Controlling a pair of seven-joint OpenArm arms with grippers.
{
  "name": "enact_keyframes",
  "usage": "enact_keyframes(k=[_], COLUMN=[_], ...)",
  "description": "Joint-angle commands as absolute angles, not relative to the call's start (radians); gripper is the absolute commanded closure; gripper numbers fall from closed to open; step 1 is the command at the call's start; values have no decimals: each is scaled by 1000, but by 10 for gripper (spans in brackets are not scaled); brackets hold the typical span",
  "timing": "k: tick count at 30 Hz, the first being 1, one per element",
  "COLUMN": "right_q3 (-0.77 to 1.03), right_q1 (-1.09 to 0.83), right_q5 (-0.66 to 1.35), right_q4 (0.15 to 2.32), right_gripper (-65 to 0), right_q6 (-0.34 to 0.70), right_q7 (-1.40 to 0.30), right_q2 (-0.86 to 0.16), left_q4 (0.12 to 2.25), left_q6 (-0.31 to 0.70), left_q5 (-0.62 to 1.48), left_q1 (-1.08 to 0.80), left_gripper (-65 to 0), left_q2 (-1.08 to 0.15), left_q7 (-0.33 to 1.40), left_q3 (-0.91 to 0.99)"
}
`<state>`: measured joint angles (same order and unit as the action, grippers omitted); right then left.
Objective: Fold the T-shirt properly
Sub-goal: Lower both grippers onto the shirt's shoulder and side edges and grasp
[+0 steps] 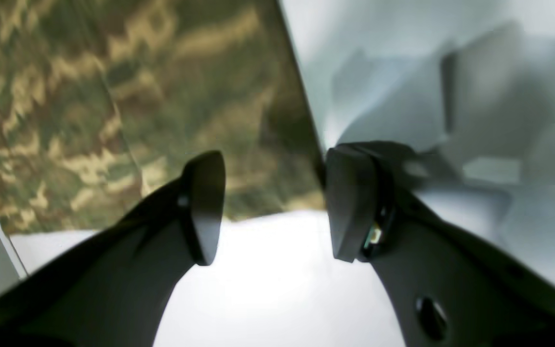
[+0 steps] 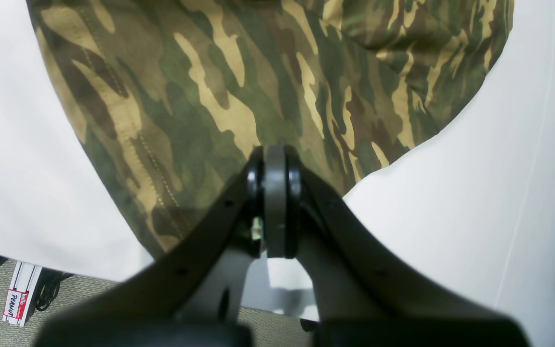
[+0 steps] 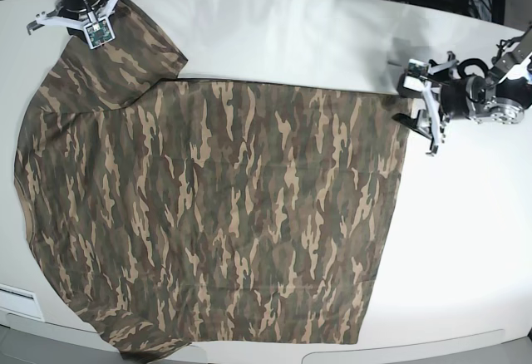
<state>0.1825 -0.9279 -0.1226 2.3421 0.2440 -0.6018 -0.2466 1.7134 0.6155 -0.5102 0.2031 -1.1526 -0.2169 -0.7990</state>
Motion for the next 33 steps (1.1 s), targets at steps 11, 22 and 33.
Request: enact_keyframes(k=[11,22,33], right_q3=[187,187,191], right_q1=[-936,-927,-837], right_q5=[-127,-131,-126], right_q4=[2356,2356,2266], right_gripper=[0,-204,-240], right_q6=[237,236,236], right_q7=[-583,-567,-552], right_q2=[-252,-253,-392], left_q4=[1658,1685,1731], left_q6=[591,591,591], left_q5=[-572,-511,-511], left_q1=[200,199,197], left_gripper=[-312,0,0], left_q2=[-1074,-1065,-1086], left_q7=[-157,-73,-59], left_q3=[-805,-805,-805])
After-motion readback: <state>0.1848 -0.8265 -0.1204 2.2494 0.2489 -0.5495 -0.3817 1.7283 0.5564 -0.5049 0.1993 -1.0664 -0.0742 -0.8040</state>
